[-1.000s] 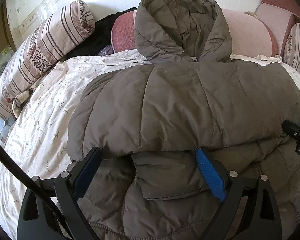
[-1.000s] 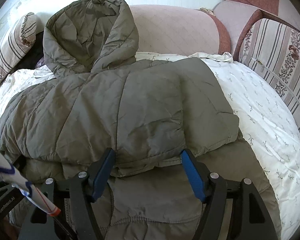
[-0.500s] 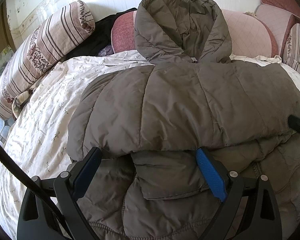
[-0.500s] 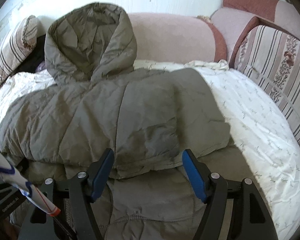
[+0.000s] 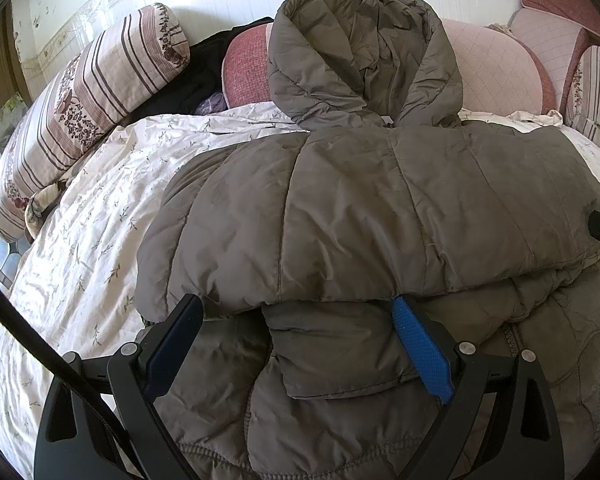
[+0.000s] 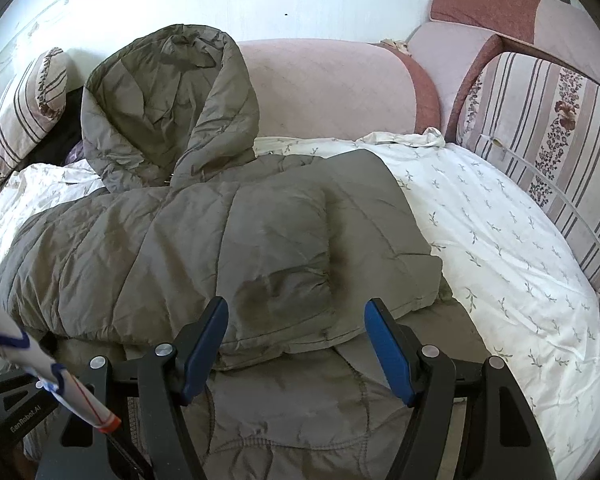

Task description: Fold large clothes

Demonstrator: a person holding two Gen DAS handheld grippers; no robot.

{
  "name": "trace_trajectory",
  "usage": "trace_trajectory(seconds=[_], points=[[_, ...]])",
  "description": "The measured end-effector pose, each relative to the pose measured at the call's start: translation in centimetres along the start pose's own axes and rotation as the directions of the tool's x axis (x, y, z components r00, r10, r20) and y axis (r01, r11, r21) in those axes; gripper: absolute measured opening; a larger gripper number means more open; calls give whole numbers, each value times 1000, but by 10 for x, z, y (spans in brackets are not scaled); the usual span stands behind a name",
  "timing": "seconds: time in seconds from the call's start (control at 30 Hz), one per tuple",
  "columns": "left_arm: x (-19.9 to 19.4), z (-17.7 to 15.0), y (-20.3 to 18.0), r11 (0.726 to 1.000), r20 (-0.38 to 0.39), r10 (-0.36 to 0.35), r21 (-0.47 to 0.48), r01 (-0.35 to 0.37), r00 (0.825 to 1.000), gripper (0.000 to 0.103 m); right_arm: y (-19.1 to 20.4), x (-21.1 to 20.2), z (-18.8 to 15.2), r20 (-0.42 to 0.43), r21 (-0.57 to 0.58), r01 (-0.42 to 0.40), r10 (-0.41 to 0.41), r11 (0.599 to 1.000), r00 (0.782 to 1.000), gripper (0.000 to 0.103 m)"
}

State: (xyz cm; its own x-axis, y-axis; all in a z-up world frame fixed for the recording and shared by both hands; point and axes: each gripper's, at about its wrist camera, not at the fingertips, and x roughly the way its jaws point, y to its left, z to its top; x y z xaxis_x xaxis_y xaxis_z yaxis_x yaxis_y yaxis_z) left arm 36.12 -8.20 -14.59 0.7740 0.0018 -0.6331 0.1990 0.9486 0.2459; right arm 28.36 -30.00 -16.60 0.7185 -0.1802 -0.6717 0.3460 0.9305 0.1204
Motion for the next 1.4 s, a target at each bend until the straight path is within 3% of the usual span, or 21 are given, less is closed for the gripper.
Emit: trace_trajectory(seconds=[0.4,0.53,0.8,0.97,1.1,1.27,1.4], points=[[-1,0,-1,1000,3,1,-2,-1,1000,95,0,-1,-1,4,0,0,0,1000,1000,75],[-11,6,7,999,35,-3,-39,4,999,95,-2,-8,0,17,2,0,0,1000,1000,75],[-19,18,50,974,36,-78,-211,84,996,95,-17,-61,-7,25,72,-76,75,994,997,75],[-28,21,66,960,53,-108,-255,118,993,95,-8,-103,-16,-1,81,-146,146,986,989,75],[-39,23,76,948,77,-131,-283,148,988,95,9,-141,5,22,33,-173,172,984,985,75],[-49,24,90,939,105,-132,-305,158,986,95,27,-178,53,12,17,-267,267,963,964,75],[-47,24,102,928,103,-133,-336,161,986,95,40,-187,95,22,-20,-258,258,966,966,75]])
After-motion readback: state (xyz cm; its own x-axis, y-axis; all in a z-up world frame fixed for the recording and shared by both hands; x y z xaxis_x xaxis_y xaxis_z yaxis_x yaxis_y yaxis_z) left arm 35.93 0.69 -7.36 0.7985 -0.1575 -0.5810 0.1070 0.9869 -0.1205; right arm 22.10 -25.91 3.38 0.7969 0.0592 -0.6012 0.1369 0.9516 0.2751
